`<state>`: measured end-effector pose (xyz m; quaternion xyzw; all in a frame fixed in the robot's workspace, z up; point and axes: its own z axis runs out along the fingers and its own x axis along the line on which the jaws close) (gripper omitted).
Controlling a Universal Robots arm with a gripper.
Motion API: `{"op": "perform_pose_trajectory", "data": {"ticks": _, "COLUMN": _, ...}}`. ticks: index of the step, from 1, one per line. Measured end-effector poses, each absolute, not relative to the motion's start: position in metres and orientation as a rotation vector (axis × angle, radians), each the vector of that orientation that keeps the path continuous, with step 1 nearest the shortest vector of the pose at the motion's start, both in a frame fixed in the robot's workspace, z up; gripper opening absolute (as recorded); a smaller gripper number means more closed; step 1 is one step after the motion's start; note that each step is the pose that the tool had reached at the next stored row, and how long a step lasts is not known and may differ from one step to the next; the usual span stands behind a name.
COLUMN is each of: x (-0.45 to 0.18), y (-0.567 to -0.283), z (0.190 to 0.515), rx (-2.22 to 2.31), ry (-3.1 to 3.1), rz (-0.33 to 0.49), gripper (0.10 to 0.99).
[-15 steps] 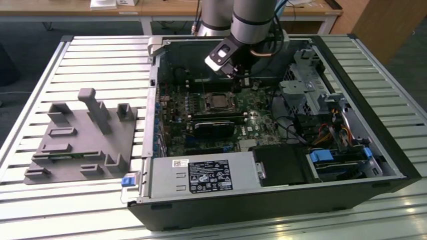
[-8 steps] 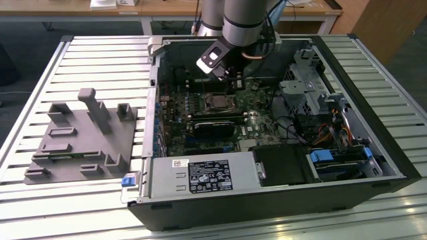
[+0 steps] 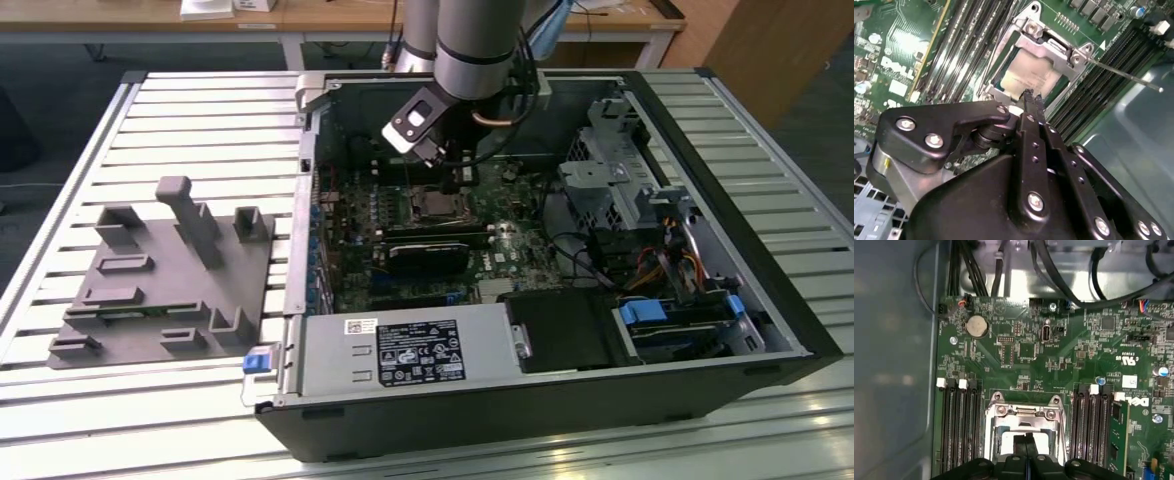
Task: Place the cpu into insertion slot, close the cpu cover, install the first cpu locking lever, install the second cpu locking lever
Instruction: 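Close the cpu cover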
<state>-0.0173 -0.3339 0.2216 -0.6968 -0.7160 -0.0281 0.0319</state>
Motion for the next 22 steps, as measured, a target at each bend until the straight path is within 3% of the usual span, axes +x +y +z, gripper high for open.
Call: {"op": "perform_pose_trajectory", "data": {"ticks": 22, "x": -0.048, "y": -0.334, "z": 0.207, "rx": -2.129, "ry": -2.220, "rz": -0.085, "gripper": 0.106}}
